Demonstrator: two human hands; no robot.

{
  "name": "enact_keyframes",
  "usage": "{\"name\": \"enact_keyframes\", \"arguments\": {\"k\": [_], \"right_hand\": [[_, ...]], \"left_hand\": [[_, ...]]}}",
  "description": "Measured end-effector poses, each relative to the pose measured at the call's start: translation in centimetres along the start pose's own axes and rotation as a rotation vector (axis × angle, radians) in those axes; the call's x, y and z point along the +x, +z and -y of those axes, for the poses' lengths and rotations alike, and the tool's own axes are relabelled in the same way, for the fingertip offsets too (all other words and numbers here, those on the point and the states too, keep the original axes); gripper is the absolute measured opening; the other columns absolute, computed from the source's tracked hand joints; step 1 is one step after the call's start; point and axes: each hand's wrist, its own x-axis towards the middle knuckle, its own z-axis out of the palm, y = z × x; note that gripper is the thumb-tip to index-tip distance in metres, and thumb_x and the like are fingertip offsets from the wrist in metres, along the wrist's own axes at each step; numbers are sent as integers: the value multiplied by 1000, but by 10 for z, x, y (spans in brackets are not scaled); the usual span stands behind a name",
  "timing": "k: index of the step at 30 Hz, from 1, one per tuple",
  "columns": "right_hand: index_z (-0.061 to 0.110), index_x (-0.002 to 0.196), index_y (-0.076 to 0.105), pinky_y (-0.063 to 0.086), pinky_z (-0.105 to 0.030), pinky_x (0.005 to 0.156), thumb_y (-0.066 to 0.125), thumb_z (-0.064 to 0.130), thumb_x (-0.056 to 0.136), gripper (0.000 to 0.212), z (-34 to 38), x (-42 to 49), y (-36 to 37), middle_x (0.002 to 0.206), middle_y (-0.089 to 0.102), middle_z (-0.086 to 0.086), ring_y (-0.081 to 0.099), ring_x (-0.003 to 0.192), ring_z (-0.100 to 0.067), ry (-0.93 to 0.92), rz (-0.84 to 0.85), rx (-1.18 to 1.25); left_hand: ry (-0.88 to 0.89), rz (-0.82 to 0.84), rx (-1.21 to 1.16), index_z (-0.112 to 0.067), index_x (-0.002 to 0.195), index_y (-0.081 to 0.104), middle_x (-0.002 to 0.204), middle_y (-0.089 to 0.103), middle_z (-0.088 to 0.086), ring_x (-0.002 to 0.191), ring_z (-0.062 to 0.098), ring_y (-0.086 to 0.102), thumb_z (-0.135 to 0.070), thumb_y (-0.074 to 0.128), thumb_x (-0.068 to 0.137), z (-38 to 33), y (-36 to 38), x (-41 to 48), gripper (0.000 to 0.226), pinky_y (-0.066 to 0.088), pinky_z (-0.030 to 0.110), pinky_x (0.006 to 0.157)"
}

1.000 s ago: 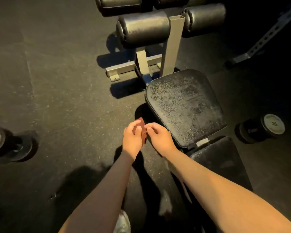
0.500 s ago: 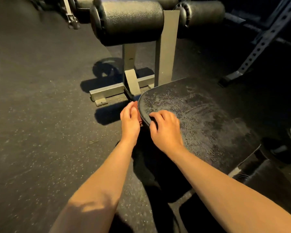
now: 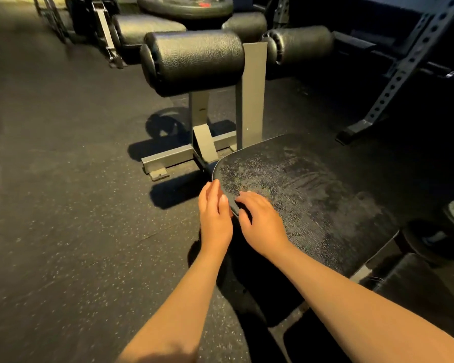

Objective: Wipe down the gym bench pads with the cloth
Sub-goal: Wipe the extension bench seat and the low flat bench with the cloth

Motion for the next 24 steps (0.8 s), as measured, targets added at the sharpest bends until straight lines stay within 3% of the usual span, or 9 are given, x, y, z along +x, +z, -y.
{"name": "enact_keyframes", "arguments": {"k": [4, 11, 16, 19, 24], "right_hand": [[16, 123, 63, 36, -21, 105, 55, 13, 93, 31, 0, 2, -1, 128, 60, 5, 45, 127, -11, -28, -26, 7], [15, 115, 66, 42, -27, 99, 52, 9, 91, 28, 1, -1, -2, 115, 63, 3, 53, 110, -12, 43, -106, 92], [12, 122, 65, 37, -34, 111, 57, 16, 94, 29, -12, -39, -11, 127, 63, -2, 53, 125, -20, -31, -98, -112], [12, 118, 66, 43, -38, 107, 60, 14, 91, 28, -10, -36, -10, 122, 64, -1, 53, 120, -19, -34, -144, -82], [19, 120, 65, 43, -27, 100, 55, 12, 92, 30, -14, -30, -10, 121, 63, 7, 52, 117, -12, 40, -137, 46]], "left_hand": [[7, 0, 112, -25, 146, 50, 156, 34, -2, 142, 12, 30, -27, 41, 108, -12, 6, 37, 40, 22, 27, 118], [21, 32, 122, -26, 143, 55, 157, 32, -8, 144, 10, 23, -27, 38, 108, -16, 12, 1, 38, 22, 33, 121], [34, 111, 35, -34, 147, 47, 158, 24, -19, 145, 0, 26, -36, 35, 108, -4, 9, -34, 41, 33, 39, 120], [2, 82, 81, -32, 147, 48, 159, 26, -11, 146, 4, 24, -34, 35, 109, -9, 11, -18, 41, 26, 38, 123], [-57, 10, 48, -29, 149, 46, 162, 21, -7, 148, 10, 20, -29, 35, 109, -21, 24, -12, 42, 22, 37, 123]]}}
